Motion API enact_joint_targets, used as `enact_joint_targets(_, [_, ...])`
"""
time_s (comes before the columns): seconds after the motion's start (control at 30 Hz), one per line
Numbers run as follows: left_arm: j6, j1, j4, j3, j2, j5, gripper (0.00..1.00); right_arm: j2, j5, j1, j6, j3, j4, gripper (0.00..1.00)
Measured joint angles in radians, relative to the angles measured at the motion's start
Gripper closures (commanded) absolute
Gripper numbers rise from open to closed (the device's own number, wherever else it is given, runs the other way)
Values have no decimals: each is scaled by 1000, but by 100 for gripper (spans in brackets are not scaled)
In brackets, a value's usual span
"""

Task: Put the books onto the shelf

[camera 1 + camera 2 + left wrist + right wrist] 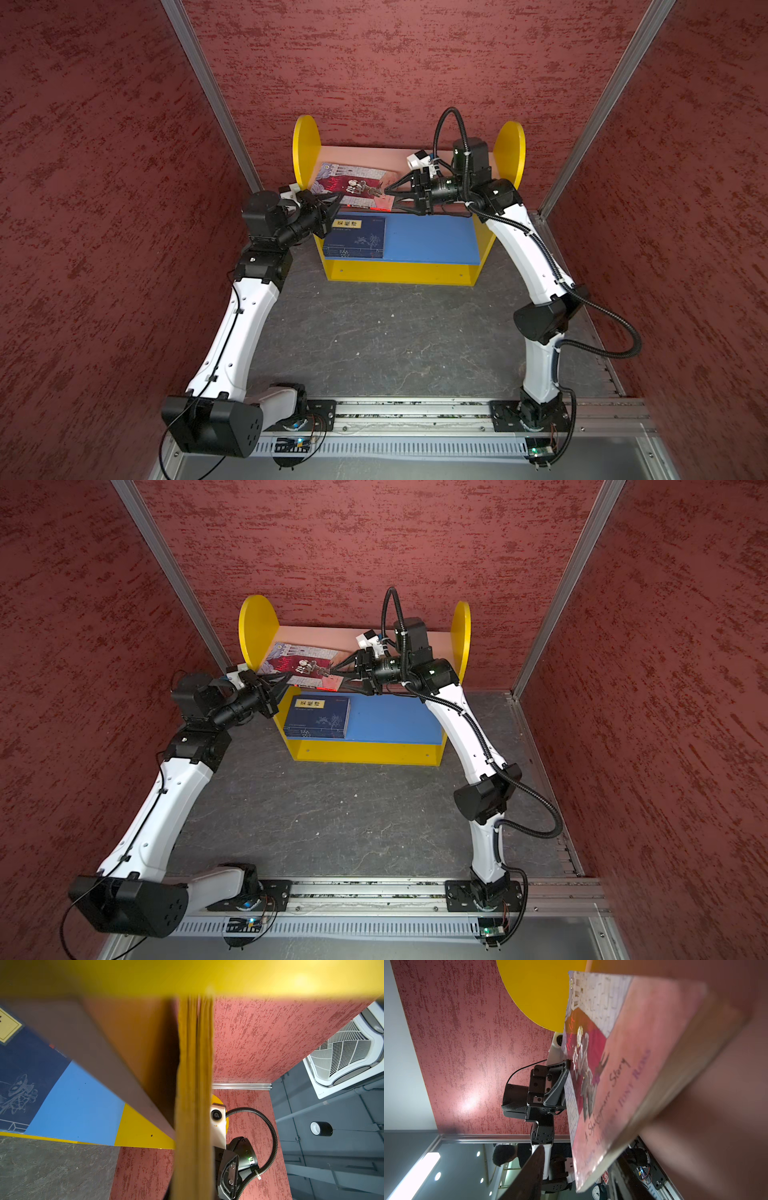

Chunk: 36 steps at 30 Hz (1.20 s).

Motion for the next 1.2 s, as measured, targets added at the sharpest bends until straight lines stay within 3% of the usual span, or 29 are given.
enact_joint_targets(0.4, [-21,14,-3,22,16,-26,100,-142,72,15,56,-316,161,49])
enact_joint_targets(0.6, [-21,15,-4,22,20,-33,99,-195,104,40,150,-430,315,49])
enact_joint_targets(0.87, [-21,15,-11,22,23,-37,98,-243,141,52,190,-493,383,50])
enact_joint_targets(1.2, [-21,15,-11,22,34,-38,95,-238,162,66,182,-436,385,54])
